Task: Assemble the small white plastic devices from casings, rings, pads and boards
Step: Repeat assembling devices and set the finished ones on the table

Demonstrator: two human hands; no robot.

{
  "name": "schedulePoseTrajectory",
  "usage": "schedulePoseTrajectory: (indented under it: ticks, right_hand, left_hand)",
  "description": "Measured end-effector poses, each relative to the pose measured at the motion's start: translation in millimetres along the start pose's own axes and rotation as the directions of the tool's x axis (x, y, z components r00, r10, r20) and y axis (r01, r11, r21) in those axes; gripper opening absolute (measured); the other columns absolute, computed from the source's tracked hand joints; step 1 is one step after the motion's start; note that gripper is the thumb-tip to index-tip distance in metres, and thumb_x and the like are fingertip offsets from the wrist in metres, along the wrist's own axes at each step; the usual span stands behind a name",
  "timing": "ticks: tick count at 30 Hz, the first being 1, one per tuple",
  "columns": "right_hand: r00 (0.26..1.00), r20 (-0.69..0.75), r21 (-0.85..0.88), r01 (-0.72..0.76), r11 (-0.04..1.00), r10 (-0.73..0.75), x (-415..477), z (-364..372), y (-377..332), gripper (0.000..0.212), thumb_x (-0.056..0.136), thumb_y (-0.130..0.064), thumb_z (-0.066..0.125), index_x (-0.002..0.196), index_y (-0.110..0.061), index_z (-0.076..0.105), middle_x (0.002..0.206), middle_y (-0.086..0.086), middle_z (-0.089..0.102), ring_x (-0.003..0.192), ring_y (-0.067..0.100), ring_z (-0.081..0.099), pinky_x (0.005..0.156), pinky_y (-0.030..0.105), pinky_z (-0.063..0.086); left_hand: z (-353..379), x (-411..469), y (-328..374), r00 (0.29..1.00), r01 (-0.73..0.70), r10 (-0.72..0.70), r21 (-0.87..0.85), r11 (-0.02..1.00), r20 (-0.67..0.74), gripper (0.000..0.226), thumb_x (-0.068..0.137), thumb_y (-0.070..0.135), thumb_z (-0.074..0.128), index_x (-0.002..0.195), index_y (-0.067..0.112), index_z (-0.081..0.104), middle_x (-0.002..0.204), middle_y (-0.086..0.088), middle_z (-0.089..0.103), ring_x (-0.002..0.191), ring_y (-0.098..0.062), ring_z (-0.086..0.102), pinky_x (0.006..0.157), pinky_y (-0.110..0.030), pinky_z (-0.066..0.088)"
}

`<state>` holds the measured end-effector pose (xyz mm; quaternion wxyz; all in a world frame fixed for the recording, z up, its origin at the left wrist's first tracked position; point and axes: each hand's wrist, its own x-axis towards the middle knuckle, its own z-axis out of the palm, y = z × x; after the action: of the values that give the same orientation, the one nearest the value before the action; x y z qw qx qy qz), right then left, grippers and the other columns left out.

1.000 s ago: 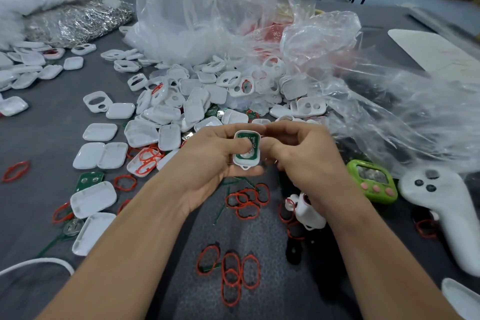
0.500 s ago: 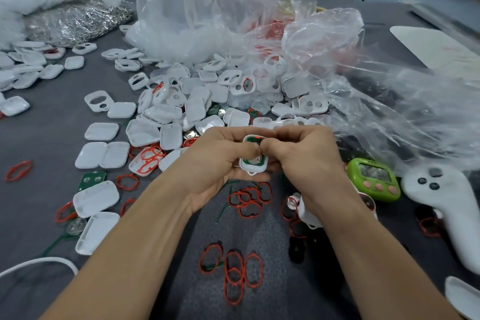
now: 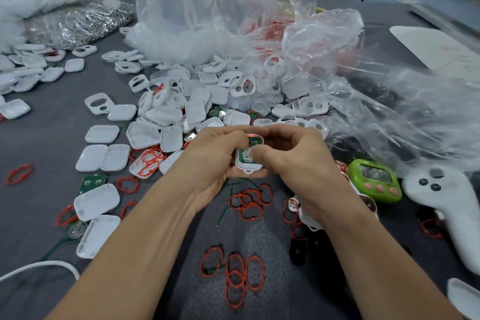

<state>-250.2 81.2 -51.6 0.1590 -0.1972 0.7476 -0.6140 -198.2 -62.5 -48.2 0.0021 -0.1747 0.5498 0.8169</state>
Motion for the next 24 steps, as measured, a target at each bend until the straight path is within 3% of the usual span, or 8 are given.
schedulePoseTrajectory:
  ticks: [4,8,11,17,19,22,24]
  right_hand:
    - [0.999,-0.039,-0.013,-0.005,1.0,0.005,0,1,-1,0.024,0.074,-0.012,0.078,0.094,-0.024,0.08,0.087,-0.003,0.079,0.086,0.015,0.076,0.074,0.036,0.063]
    - [0.997,-0.069,-0.094,0.012,0.995,-0.019,-1,2,-1,0.025,0.076,-0.007,0.081,0.089,-0.029,0.08,0.079,-0.011,0.078,0.077,0.006,0.075,0.065,0.02,0.057]
    - [0.996,-0.088,-0.097,0.014,0.995,-0.022,-1,3,-1,0.026,0.075,-0.008,0.08,0.085,-0.032,0.079,0.077,-0.012,0.077,0.074,0.004,0.074,0.063,0.016,0.054]
    - [0.999,-0.034,0.003,-0.033,0.999,0.033,1,1,-2,0.028,0.07,-0.02,0.075,0.097,-0.025,0.08,0.088,-0.003,0.079,0.087,0.012,0.076,0.076,0.032,0.061]
    - [0.993,-0.101,0.033,-0.05,0.998,0.053,5,-6,-5,0.034,0.066,-0.027,0.079,0.1,-0.024,0.079,0.092,-0.004,0.08,0.089,0.012,0.077,0.081,0.036,0.063]
    - [0.958,-0.286,-0.142,-0.021,0.99,-0.021,12,-24,-11,0.021,0.077,-0.018,0.077,0.093,-0.032,0.079,0.088,-0.017,0.078,0.085,0.0,0.074,0.077,0.029,0.06]
    - [0.939,-0.337,-0.298,-0.039,0.954,-0.067,16,-32,-14,0.023,0.084,-0.011,0.074,0.089,-0.033,0.08,0.083,-0.017,0.077,0.081,-0.004,0.071,0.076,0.024,0.057]
  left_hand:
    - [0,-1,-1,1.0,0.019,-0.019,-0.014,1.0,0.006,0.035,0.089,-0.01,0.046,0.103,-0.002,0.077,0.1,-0.025,0.076,0.081,-0.026,0.075,0.066,-0.039,0.064]
    - [0,-1,-2,1.0,0.019,-0.019,-0.005,1.0,-0.013,0.033,0.09,-0.009,0.048,0.099,-0.001,0.079,0.095,-0.023,0.076,0.075,-0.024,0.074,0.063,-0.038,0.064]
    - [0,-1,-2,1.0,0.018,-0.018,-0.001,1.0,-0.021,0.032,0.091,-0.009,0.049,0.099,0.0,0.079,0.096,-0.022,0.077,0.076,-0.024,0.074,0.064,-0.038,0.064]
    - [1,-2,1,1.0,0.01,-0.01,-0.042,0.999,-0.015,0.027,0.09,-0.01,0.055,0.102,0.0,0.077,0.1,-0.02,0.077,0.083,-0.024,0.077,0.066,-0.036,0.063]
    - [0,-2,3,0.998,-0.014,0.011,-0.041,0.999,-0.058,0.026,0.092,-0.01,0.054,0.101,0.001,0.076,0.097,-0.017,0.078,0.083,-0.023,0.077,0.064,-0.035,0.063]
    - [-6,-3,7,0.989,-0.069,0.062,-0.049,0.996,-0.133,0.032,0.092,-0.01,0.051,0.093,0.005,0.078,0.092,-0.015,0.079,0.082,-0.021,0.078,0.059,-0.03,0.062]
    - [-10,-4,11,0.983,-0.096,0.083,-0.071,0.993,-0.163,0.04,0.092,-0.01,0.05,0.079,0.01,0.082,0.09,-0.013,0.079,0.082,-0.02,0.078,0.057,-0.028,0.061]
